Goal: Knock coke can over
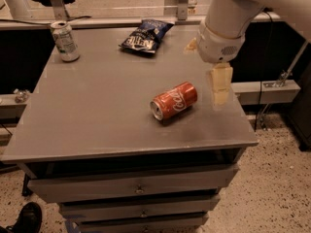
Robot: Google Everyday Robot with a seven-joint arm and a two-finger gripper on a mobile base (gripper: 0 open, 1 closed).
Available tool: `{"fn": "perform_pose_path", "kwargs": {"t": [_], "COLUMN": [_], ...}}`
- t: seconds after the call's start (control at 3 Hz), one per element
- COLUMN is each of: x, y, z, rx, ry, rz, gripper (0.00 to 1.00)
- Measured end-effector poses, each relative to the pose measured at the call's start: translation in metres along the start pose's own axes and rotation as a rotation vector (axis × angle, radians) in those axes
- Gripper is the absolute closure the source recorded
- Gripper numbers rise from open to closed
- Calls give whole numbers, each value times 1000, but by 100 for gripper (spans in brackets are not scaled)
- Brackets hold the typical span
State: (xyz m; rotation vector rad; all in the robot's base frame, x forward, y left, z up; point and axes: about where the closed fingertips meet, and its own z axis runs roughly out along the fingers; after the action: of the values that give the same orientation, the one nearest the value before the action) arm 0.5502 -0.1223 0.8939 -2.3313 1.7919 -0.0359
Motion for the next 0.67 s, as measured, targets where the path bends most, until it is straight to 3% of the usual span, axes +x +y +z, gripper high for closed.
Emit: {"fn": "perform_pose_path", "kwargs": {"t": [0.33,0.67], "x": [24,55], "y": [10,34], "z": [-39,-68], "rx": [74,161], "ry": [-150,-294], "rz": [90,193], "gripper": [0,0]}}
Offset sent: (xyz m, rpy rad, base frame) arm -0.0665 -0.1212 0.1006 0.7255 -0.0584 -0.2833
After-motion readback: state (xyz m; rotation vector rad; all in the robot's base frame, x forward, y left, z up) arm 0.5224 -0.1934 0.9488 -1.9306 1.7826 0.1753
